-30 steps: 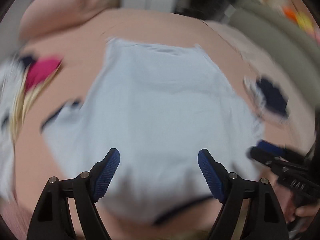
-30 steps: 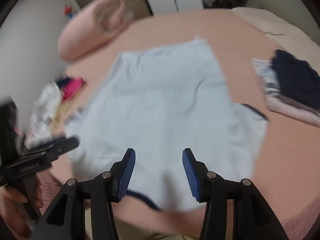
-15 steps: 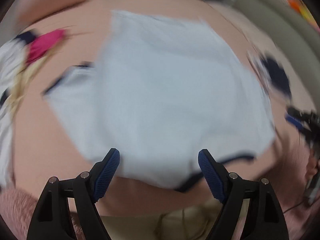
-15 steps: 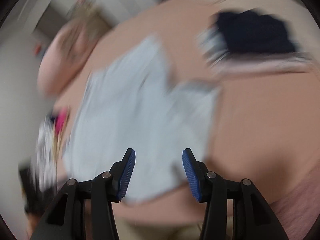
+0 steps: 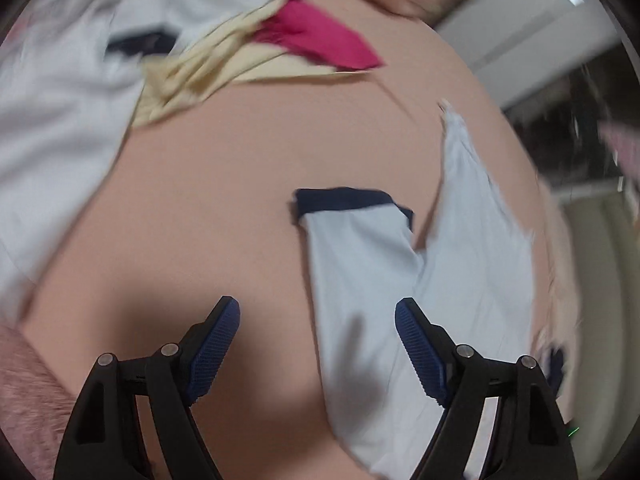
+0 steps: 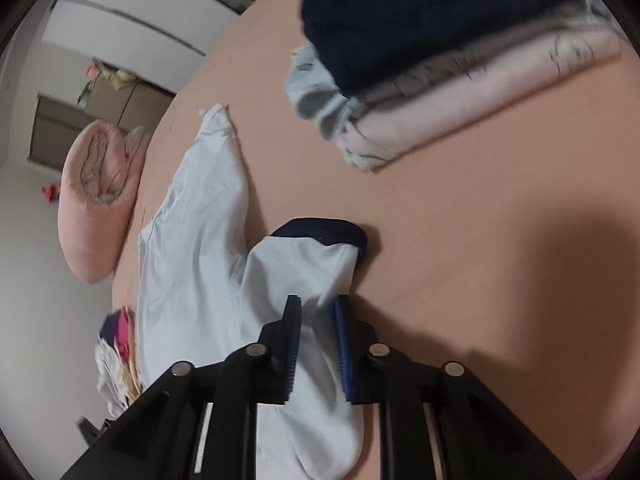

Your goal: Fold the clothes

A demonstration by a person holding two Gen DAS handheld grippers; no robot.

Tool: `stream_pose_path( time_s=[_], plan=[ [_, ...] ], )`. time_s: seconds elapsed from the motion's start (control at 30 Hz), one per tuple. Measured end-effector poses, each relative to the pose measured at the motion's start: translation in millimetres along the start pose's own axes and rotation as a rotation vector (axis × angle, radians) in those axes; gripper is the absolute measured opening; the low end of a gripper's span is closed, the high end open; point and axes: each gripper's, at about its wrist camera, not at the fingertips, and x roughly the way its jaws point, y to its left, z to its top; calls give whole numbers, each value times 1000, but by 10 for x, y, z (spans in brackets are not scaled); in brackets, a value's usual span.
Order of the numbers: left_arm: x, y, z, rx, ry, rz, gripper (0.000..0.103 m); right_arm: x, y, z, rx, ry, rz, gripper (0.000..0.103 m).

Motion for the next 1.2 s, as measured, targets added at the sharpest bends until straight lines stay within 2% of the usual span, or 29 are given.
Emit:
stream_pose_path(
  time_s=[0.03, 0.1, 0.2, 0.27, 0.3, 0.33, 0.43, 0.67, 0.8, 0.9, 1.0, 1.07, 1.17, 1.2],
  plan=[
    [-19, 48, -10, -35, -42, 7, 77, 8, -19, -5, 8, -2, 3, 15],
    [0, 64, -7, -70, -61, -44, 77, 23, -56, -15, 25, -6, 8, 15],
    [125, -79, 29, 17, -33, -32, 75, 57, -46, -10, 38, -12, 14, 15],
    [171, -181, 54, 61, -29, -35, 56, 41, -29, 23, 28, -11, 16, 14],
    [217, -204, 68, 79, -13, -39, 20, 35, -44, 16, 36, -12, 22, 7],
    [268, -217, 73, 93, 5, -26, 5, 29, -60, 9, 45, -13, 27, 6],
    [305, -240, 80, 118, 2, -35, 5, 6, -97, -10, 73, -20, 45, 3],
    [78, -392, 154, 234, -89, -13, 3, -222, 96, 55, -13, -85, 5, 3],
    [-148, -728, 94, 369, -139, -19, 3, -265, 429, 81, -99, -103, 28, 3],
    [-230, -1112, -25, 492, -147, -61, 3, -239, 754, 48, -183, -99, 65, 3],
    [-179, -1468, -245, 610, -97, -113, 3, -213, 1080, 14, -268, -95, 101, 3],
    [-45, -1631, -396, 660, -47, -129, 3, -24, 1289, -156, -333, -37, 102, 3],
    [61, -1639, -510, 653, 29, -182, 4, 80, 1414, -367, -375, -2, 101, 3],
    [74, -1565, -489, 629, 48, -176, 4, 45, 1426, -394, -379, 1, 117, 3]
  ],
)
